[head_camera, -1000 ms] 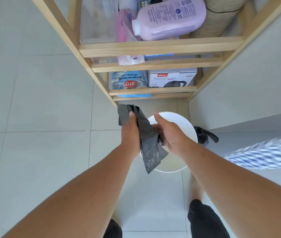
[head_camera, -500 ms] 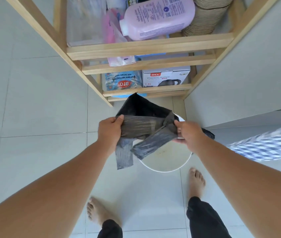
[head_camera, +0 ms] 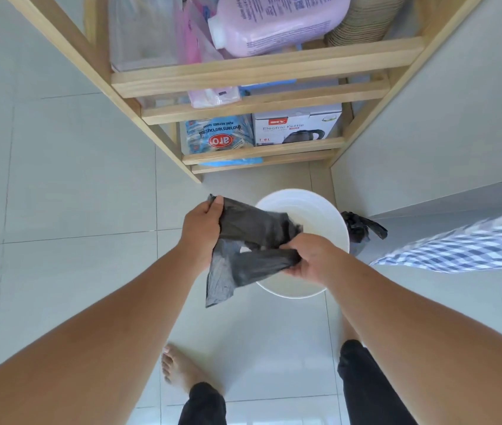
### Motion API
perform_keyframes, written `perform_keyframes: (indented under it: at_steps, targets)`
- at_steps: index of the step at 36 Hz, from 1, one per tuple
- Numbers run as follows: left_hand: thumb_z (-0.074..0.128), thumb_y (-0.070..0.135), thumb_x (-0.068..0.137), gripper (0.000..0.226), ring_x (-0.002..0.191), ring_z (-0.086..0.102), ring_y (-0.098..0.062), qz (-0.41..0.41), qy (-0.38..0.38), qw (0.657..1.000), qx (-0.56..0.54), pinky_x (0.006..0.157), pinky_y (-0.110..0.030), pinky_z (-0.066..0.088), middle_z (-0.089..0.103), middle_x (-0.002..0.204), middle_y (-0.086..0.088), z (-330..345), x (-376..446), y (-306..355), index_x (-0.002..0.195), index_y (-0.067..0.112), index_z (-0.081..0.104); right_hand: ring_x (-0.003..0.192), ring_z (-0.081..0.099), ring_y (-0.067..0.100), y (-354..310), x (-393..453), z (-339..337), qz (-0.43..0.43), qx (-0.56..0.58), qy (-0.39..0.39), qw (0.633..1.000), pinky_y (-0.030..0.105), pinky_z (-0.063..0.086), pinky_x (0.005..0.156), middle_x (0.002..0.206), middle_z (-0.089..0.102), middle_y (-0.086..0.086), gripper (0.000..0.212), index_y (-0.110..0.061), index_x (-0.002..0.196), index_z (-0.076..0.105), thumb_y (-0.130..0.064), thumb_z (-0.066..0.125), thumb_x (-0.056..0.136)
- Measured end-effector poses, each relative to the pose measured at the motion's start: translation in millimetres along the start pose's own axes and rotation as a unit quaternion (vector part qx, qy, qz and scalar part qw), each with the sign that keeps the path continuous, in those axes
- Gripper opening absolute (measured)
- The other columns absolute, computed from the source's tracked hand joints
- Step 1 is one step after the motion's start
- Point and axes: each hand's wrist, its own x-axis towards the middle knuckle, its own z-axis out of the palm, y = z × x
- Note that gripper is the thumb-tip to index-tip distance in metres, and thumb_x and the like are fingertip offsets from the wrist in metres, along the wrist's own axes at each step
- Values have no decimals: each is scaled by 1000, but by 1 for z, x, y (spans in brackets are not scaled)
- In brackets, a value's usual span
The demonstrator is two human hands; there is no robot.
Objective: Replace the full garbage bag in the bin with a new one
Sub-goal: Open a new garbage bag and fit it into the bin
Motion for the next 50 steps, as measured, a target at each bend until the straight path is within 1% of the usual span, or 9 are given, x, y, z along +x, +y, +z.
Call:
perform_keyframes:
  at_steps: [7, 11, 15, 20, 26, 30, 34, 39, 50]
  targets:
    - [60, 34, 95, 21, 77, 66, -28, -37, 69, 997, -16, 71, -36, 57, 69, 94, -12, -29, 14, 8, 93, 15, 68, 83, 69, 26, -10, -8, -65, -90, -124, 5, 988, 32, 58, 75, 97, 66, 13, 32, 1, 120, 63, 6, 56, 89]
    - [65, 33, 92, 30, 88, 68, -31, -70, 44, 996, 22, 83, -40, 57, 70, 100, -15, -33, 21, 14, 107, 8, 69, 84, 66, 27, -10, -13, -94, -108, -488, 153, 853, 38, 55, 78, 109, 66, 14, 33, -1, 121, 63, 1, 52, 90]
    - [67, 25, 91, 23, 73, 66, -28, -81, -1, 996, 42, 70, -33, 55, 70, 92, -17, -19, 19, 22, 101, 4, 69, 103, 63, 22, -13, -14, -92, -238, -469, 250, 813, 25, 48, 69, 118, 67, 2, 35, -17, 121, 64, -18, 57, 87]
    - [68, 18, 90, 14, 62, 62, -24, -87, -7, 994, 58, 59, -29, 53, 66, 82, -15, 9, 15, 28, 81, 8, 64, 110, 58, 4, -17, -36, -37, -318, -402, 26, 858, 22, 43, 84, 117, 64, -15, 41, -29, 121, 63, -44, 70, 83]
    - [65, 15, 90, 12, 59, 64, -23, -87, 2, 995, 53, 52, -26, 54, 68, 82, -14, 24, 14, 30, 98, 6, 66, 48, 40, 11, -7, -21, 7, -374, -520, 20, 768, 28, 32, 54, 50, 42, -1, 38, -16, 52, 44, -27, 67, 80]
    - [63, 19, 89, 26, 83, 68, -25, -47, 28, 995, 85, 78, -37, 59, 69, 99, -10, 22, 22, 31, 111, 5, 66, 45, 39, 13, -4, -12, 6, -380, -400, 42, 833, 29, 39, 50, 51, 38, 7, 40, -3, 51, 47, -15, 74, 78]
    - [54, 20, 91, 27, 87, 57, -12, 262, 149, 940, 159, 73, -18, 44, 56, 105, 1, 24, 2, 42, 117, 17, 58, 47, 59, 19, -4, -19, 0, -334, -291, 24, 896, 29, 57, 52, 60, 65, 11, 20, 0, 80, 73, -18, 82, 76]
    - [57, 10, 87, 19, 67, 58, -16, 486, -46, 841, 233, 64, -26, 48, 64, 72, -8, 22, -32, 33, 72, 3, 65, 40, 50, 13, -9, -21, -7, -331, -231, 35, 914, 22, 49, 47, 48, 59, 2, 26, -12, 62, 67, -27, 88, 67]
    - [82, 35, 76, 32, 68, 73, -19, 162, -191, 945, 212, 60, -31, 57, 73, 84, -4, 19, -32, -15, 96, 14, 70, 45, 45, 15, -19, -30, -19, -315, -125, -46, 940, 22, 43, 47, 52, 53, 5, 28, -11, 63, 62, -26, 83, 74]
